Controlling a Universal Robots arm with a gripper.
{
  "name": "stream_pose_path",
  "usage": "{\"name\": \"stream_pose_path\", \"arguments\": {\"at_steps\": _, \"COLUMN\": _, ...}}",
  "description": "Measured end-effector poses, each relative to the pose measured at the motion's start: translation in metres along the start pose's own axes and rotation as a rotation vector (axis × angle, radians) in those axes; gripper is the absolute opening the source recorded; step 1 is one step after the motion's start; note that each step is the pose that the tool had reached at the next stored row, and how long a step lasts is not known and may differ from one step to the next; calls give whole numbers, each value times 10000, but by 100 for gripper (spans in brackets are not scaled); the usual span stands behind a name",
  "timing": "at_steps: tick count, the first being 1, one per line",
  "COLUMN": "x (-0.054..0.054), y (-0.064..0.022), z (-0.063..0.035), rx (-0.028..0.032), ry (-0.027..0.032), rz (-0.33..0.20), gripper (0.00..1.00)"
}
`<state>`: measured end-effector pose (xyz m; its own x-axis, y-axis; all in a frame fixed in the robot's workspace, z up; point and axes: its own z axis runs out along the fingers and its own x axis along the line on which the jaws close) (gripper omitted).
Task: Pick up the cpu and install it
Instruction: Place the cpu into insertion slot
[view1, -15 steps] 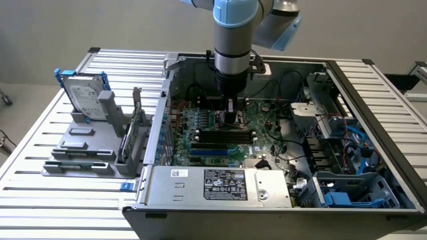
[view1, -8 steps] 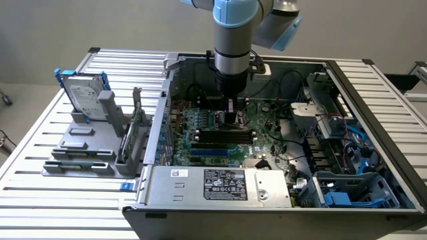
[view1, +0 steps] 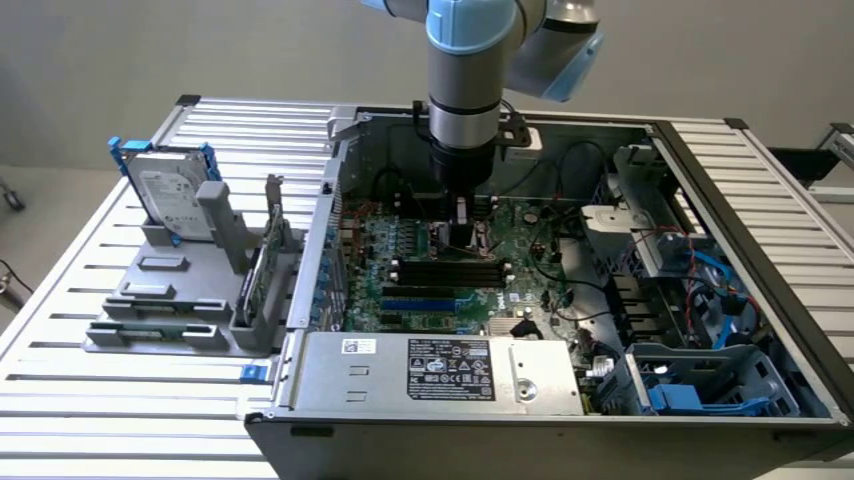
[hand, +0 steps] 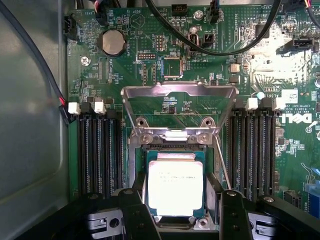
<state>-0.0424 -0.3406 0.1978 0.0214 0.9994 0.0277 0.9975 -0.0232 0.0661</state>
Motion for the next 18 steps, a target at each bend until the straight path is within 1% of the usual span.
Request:
{"name": "stream_pose_path", "arguments": {"at_steps": 5, "x": 8, "y": 2, "z": 9, "rx": -2, "ry": -30, "rz": -2, "gripper": 55}}
{"name": "stream_pose_path", "arguments": {"at_steps": 18, "x": 24, "y": 3, "z": 40, "rx": -5, "ry": -82, "rz": -5, "gripper": 55}}
